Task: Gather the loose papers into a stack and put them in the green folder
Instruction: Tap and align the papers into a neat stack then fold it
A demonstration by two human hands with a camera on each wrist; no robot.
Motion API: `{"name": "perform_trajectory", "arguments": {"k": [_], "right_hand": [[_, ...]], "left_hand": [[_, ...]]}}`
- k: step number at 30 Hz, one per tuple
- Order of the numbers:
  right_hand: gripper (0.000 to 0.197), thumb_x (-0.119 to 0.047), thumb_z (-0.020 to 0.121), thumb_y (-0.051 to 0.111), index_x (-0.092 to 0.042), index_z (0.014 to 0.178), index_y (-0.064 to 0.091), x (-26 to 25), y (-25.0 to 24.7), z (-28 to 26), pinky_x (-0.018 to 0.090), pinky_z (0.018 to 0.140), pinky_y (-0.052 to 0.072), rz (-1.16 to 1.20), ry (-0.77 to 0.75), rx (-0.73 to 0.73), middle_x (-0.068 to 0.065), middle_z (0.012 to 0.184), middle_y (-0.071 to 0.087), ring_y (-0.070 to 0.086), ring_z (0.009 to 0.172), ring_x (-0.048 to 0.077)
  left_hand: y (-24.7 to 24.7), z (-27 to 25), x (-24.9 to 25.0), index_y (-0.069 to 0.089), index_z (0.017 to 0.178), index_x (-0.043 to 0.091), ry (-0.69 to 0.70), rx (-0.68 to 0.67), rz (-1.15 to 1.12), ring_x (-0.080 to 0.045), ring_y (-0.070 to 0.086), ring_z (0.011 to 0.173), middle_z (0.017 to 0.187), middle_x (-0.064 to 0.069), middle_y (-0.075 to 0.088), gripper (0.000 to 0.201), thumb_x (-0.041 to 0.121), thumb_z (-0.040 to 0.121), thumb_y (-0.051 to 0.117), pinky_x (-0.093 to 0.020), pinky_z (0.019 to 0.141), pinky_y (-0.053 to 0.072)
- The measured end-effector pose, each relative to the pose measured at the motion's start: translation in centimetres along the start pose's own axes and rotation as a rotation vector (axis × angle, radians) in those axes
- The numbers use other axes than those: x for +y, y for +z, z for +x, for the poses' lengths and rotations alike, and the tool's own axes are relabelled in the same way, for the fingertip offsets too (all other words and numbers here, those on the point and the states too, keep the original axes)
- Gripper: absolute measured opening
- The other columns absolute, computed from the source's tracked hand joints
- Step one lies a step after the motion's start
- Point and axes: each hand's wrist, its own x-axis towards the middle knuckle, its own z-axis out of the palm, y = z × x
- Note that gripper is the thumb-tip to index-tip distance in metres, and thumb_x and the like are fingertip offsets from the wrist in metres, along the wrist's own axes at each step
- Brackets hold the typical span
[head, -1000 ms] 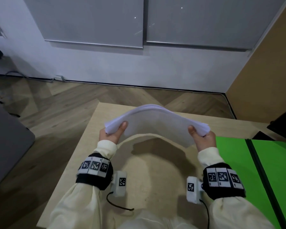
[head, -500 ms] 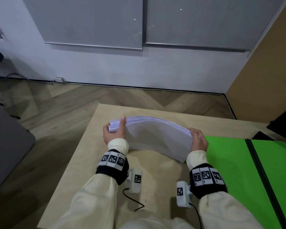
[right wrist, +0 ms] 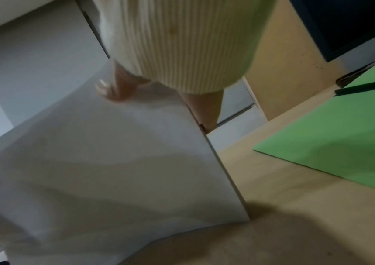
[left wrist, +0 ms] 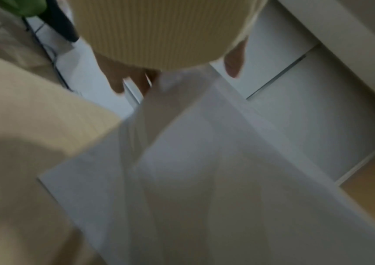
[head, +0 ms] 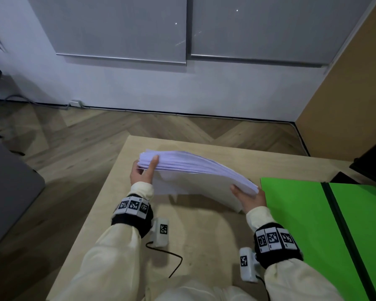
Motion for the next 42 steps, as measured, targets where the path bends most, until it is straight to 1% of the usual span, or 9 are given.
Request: {"name": "perform_trajectory", "arguments": {"k": [6,10,14,21,26,30,35,39,42], "right_hand": [[0.031,-0.013,0.076,0.075,0.001,0.102,0.067,-1.7,0.0,0.6,0.024,0.067,0.042,0.008,0.019,0.059,0.006,0.079,0.063,0.057,0.08,0.017],[0.019,-0.005,0.078,0.072,-0.011,0.094,0.064,-4.4,-0.5,0.8,-0.001,0.048,0.042,0.071,-0.125,0.008,-0.01,0.072,0.059,0.056,0.048,-0.017],[0.025,-0.006,0.076,0.074,-0.007,0.099,0.065,-4.7,-0.8,0.7,-0.003,0.047,0.042,0.078,-0.16,0.048,-0.003,0.079,0.062,0.057,0.046,-0.015],[0.061,-0.033,0.069,0.079,0.005,0.112,0.058,0.1,-1.3,0.2,0.038,0.082,0.049,-0.062,0.205,0.078,0.016,0.109,0.065,0.059,0.092,0.023],[0.031,-0.01,0.077,0.074,0.006,0.101,0.065,-1.7,-1.1,-0.4,0.022,0.064,0.043,-0.061,0.019,0.017,0.008,0.086,0.061,0.059,0.068,0.014],[0.014,-0.002,0.075,0.074,-0.003,0.089,0.072,-3.5,-0.2,-1.2,0.015,0.065,0.052,-0.066,-0.144,-0.118,0.003,0.078,0.069,0.059,0.05,-0.014],[0.025,-0.009,0.073,0.075,-0.031,0.064,0.071,-7.5,-0.1,-2.5,0.025,0.071,0.046,-0.121,-0.356,-0.276,-0.026,0.059,0.068,0.058,0.072,0.007],[0.013,-0.012,0.073,0.077,-0.022,0.08,0.073,-10.9,-1.3,-3.4,0.018,0.068,0.047,-0.105,-0.533,-0.276,-0.014,0.07,0.07,0.058,0.07,0.001],[0.022,-0.01,0.074,0.075,-0.024,0.088,0.067,-11.7,-3.2,-2.5,0.011,0.063,0.048,-0.066,-0.553,-0.231,-0.012,0.076,0.069,0.058,0.063,-0.005]], "left_hand": [[-0.4,-1.0,1.2,0.045,0.126,0.013,0.147,-0.178,0.306,-0.018,0.054,0.109,0.116,-0.001,0.056,0.095,0.031,0.045,0.09,-0.027,0.093,0.044],[0.5,-3.0,3.7,0.052,0.096,0.026,0.396,-0.151,0.317,-0.002,0.059,0.086,0.093,0.005,0.062,0.049,0.025,0.058,0.085,-0.015,0.079,0.048],[0.6,-4.7,4.6,0.048,0.073,0.033,0.398,0.157,0.133,0.0,0.055,0.066,0.072,0.017,0.057,0.029,0.009,0.07,0.065,-0.008,0.067,0.042],[-0.2,-4.9,1.8,0.061,0.102,0.013,0.16,0.177,0.282,-0.027,0.06,0.095,0.09,-0.002,0.062,0.027,0.008,0.076,0.062,-0.019,0.079,0.04],[0.5,-5.7,2.8,0.034,0.141,0.014,0.518,0.051,0.812,-0.031,0.038,0.134,0.136,-0.012,0.05,0.08,0.034,0.069,0.064,-0.043,0.116,0.019],[2.4,-7.2,3.7,0.041,0.138,0.02,0.826,-0.213,1.16,-0.026,0.027,0.144,0.144,-0.002,0.046,0.08,0.045,0.067,0.068,-0.048,0.114,-0.008],[3.6,-7.6,5.0,0.067,0.099,0.017,1.015,-0.395,1.137,-0.029,0.055,0.124,0.108,-0.001,0.07,0.032,0.031,0.07,0.07,-0.045,0.11,0.017],[3.4,-8.8,7.6,0.062,0.101,0.017,0.747,-0.403,1.062,-0.034,0.063,0.095,0.095,-0.009,0.071,0.025,0.035,0.084,0.06,-0.034,0.077,0.045],[2.6,-8.3,8.9,0.066,0.101,0.018,0.58,-0.334,0.847,-0.036,0.064,0.093,0.093,-0.014,0.072,0.037,0.044,0.074,0.066,-0.038,0.08,0.051]]}}
